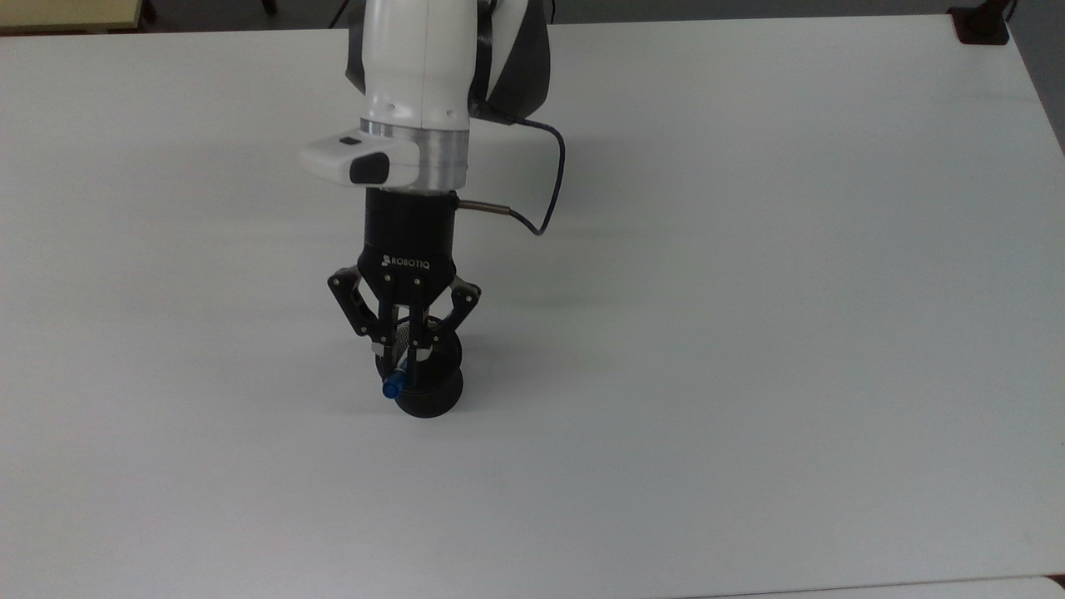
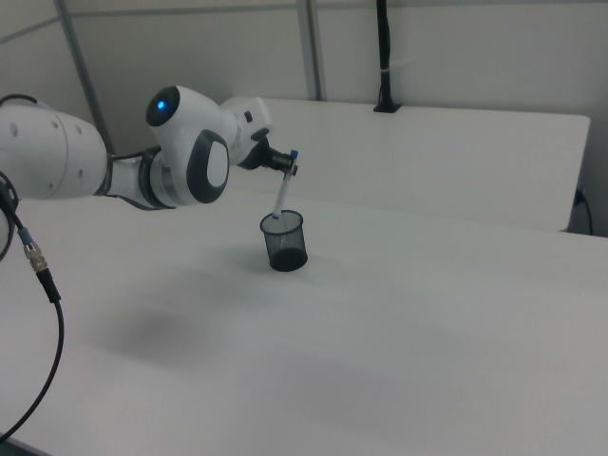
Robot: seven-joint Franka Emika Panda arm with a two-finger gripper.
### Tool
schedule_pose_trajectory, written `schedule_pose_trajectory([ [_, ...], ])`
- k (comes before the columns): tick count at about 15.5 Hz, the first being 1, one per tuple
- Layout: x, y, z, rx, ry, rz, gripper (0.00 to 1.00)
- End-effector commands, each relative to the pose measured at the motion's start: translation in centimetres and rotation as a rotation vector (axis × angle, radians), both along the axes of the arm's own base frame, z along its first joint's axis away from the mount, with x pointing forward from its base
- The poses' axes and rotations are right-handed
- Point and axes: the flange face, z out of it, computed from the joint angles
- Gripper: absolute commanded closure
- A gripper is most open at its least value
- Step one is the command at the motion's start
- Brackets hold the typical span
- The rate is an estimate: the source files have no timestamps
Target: Insert the marker
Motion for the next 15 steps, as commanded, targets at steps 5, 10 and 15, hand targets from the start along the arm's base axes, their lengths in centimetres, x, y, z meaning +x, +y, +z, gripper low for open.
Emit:
schedule_pose_trajectory([
  [5,0.4,0.3,-2.5,0.001,-0.028,0.001,1.00],
  [10,0.5,-0.4,-2.7,0.007,-0.027,-0.018,0.09],
  [15,0.5,-0.6,-2.0,0.047,-0.038,-0.055,0.00],
])
